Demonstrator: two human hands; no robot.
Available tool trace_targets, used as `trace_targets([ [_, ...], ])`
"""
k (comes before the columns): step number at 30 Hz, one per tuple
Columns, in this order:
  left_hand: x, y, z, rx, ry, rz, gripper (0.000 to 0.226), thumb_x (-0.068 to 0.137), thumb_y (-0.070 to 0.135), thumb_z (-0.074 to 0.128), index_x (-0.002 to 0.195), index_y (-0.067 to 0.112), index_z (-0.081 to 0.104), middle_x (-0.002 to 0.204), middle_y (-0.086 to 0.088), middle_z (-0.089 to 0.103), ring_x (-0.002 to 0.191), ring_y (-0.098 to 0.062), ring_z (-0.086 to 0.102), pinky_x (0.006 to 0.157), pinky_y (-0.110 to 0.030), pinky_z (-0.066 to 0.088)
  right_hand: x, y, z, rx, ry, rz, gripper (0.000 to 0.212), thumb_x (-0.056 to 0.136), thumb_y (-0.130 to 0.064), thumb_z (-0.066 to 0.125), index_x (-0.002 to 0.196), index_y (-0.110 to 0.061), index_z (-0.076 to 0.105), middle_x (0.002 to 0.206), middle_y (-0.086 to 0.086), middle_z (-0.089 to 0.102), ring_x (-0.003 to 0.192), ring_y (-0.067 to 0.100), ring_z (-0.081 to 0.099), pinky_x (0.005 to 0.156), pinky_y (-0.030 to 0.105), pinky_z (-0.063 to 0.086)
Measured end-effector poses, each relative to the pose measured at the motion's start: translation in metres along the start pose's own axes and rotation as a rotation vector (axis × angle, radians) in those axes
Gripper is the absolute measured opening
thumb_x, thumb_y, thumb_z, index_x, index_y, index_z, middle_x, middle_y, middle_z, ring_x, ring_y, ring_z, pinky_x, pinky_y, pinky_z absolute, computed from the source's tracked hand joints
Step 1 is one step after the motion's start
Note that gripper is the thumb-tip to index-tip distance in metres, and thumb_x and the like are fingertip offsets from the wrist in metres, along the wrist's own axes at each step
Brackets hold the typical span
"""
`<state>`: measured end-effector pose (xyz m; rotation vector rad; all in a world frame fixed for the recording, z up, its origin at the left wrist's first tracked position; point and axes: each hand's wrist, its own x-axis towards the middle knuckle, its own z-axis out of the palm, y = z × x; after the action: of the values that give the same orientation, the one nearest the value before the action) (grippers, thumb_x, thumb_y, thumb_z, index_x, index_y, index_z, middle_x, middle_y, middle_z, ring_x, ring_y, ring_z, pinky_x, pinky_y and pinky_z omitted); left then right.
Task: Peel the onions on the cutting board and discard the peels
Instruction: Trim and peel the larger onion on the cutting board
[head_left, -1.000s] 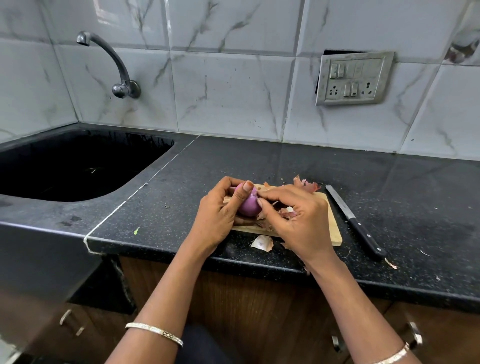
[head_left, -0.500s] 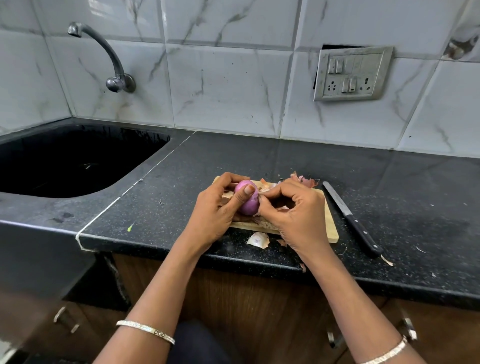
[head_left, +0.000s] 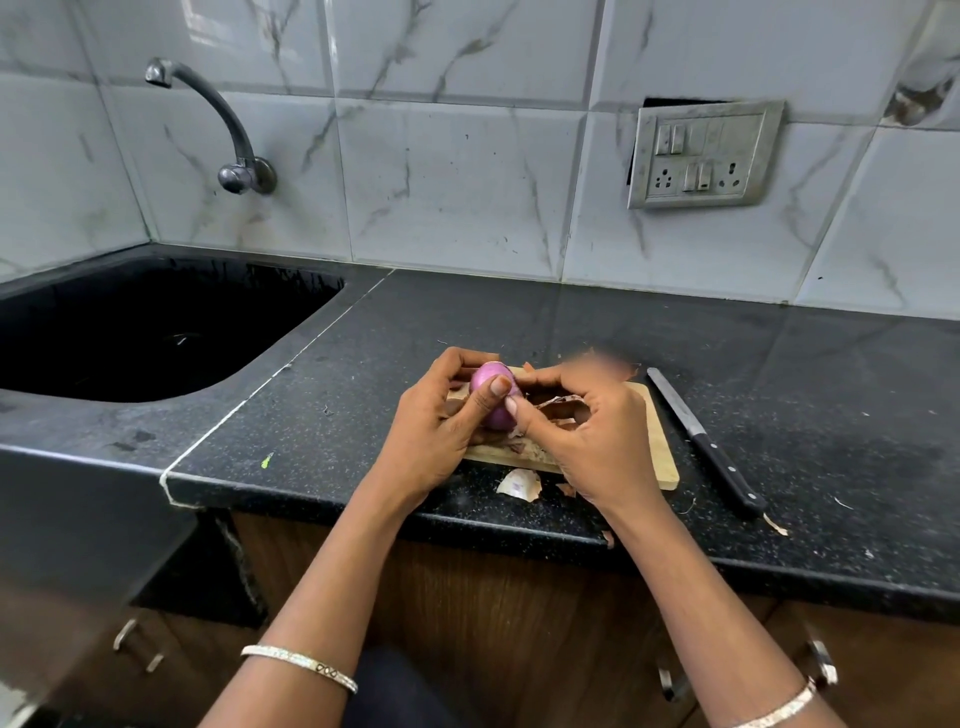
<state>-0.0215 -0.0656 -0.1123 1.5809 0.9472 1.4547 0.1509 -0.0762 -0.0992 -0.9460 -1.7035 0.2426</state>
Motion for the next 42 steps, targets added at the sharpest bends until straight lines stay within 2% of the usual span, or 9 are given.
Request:
trace_targets([
  [6, 0.001, -0.006, -0.003, 0.041, -0.025, 0.021, 0.037, 0.093, 0.046, 0.064, 0.12, 0.021, 0.065, 0.117, -0.002, 0.067, 0.107, -0.024, 0.069, 0.081, -0.039, 0.063, 0.002, 0.005, 0.0, 0.07, 0.032, 0.032, 0.014, 0.079, -0.01, 0.085, 0.092, -0.012, 0.082, 0.088, -0.002, 0.075, 0.086, 0.008, 0.07, 0.079, 0.018, 0.053],
  [10, 0.002, -0.008, -0.003, 0.048, -0.033, 0.02, 0.034, 0.095, 0.04, 0.063, 0.121, 0.018, 0.065, 0.119, -0.007, 0.065, 0.105, -0.021, 0.07, 0.077, -0.035, 0.063, 0.002, 0.005, 0.001, 0.01, 0.09, -0.009, 0.011, 0.078, -0.003, 0.083, 0.082, -0.012, 0.081, 0.078, -0.002, 0.075, 0.075, 0.003, 0.067, 0.077, 0.007, 0.044],
  [18, 0.003, -0.01, -0.003, -0.029, -0.07, -0.032, 0.032, 0.099, 0.046, 0.058, 0.123, 0.025, 0.064, 0.127, -0.01, 0.062, 0.108, -0.027, 0.072, 0.079, -0.044, 0.063, 0.004, 0.009, 0.003, -0.084, 0.087, 0.092, 0.014, 0.08, -0.001, 0.077, 0.087, -0.013, 0.08, 0.083, -0.005, 0.076, 0.079, 0.006, 0.071, 0.087, -0.006, 0.03],
  [20, 0.003, -0.011, -0.002, -0.048, -0.078, -0.048, 0.033, 0.097, 0.046, 0.057, 0.122, 0.027, 0.065, 0.129, -0.013, 0.06, 0.109, -0.028, 0.071, 0.082, -0.049, 0.063, 0.003, 0.009, 0.003, -0.064, 0.077, 0.123, 0.016, 0.083, -0.002, 0.076, 0.091, -0.015, 0.08, 0.085, -0.009, 0.076, 0.079, 0.002, 0.07, 0.089, -0.002, 0.035],
  [24, 0.003, -0.012, -0.002, -0.076, -0.078, -0.05, 0.033, 0.096, 0.045, 0.057, 0.122, 0.025, 0.064, 0.129, -0.016, 0.059, 0.111, -0.03, 0.07, 0.083, -0.052, 0.062, 0.001, 0.002, -0.001, 0.075, -0.007, 0.105, 0.023, 0.086, -0.02, 0.08, 0.109, -0.017, 0.077, 0.098, -0.009, 0.076, 0.094, 0.005, 0.071, 0.088, 0.021, 0.054],
  [27, 0.003, -0.011, -0.003, -0.1, -0.083, -0.053, 0.032, 0.098, 0.042, 0.056, 0.123, 0.023, 0.064, 0.127, -0.015, 0.062, 0.11, -0.029, 0.07, 0.081, -0.047, 0.063, 0.001, -0.001, 0.0, 0.007, -0.04, -0.006, 0.028, 0.082, -0.017, 0.084, 0.109, -0.015, 0.078, 0.103, -0.005, 0.075, 0.101, 0.002, 0.067, 0.094, 0.002, 0.036],
  [31, 0.003, -0.011, -0.004, -0.12, -0.088, -0.06, 0.03, 0.101, 0.039, 0.056, 0.123, 0.02, 0.064, 0.128, -0.014, 0.061, 0.109, -0.027, 0.069, 0.074, -0.031, 0.06, 0.001, 0.002, -0.001, 0.049, -0.027, 0.009, 0.024, 0.08, -0.011, 0.085, 0.103, -0.009, 0.08, 0.1, -0.001, 0.077, 0.098, 0.001, 0.068, 0.092, -0.004, 0.031],
  [38, 0.004, -0.012, -0.004, -0.144, -0.089, -0.086, 0.033, 0.097, 0.036, 0.054, 0.122, 0.017, 0.064, 0.129, -0.016, 0.06, 0.109, -0.032, 0.069, 0.077, -0.038, 0.062, 0.002, 0.004, -0.001, 0.07, -0.031, 0.002, 0.022, 0.081, -0.008, 0.083, 0.102, -0.008, 0.08, 0.096, -0.002, 0.078, 0.093, 0.002, 0.071, 0.091, 0.003, 0.041],
  [42, 0.004, -0.012, -0.003, -0.149, -0.097, -0.088, 0.035, 0.098, 0.036, 0.053, 0.123, 0.013, 0.063, 0.129, -0.018, 0.061, 0.111, -0.035, 0.069, 0.078, -0.045, 0.063, 0.002, 0.003, 0.0, 0.045, 0.027, 0.008, 0.017, 0.081, 0.004, 0.078, 0.096, -0.004, 0.081, 0.092, 0.003, 0.078, 0.09, 0.004, 0.071, 0.091, -0.004, 0.033],
])
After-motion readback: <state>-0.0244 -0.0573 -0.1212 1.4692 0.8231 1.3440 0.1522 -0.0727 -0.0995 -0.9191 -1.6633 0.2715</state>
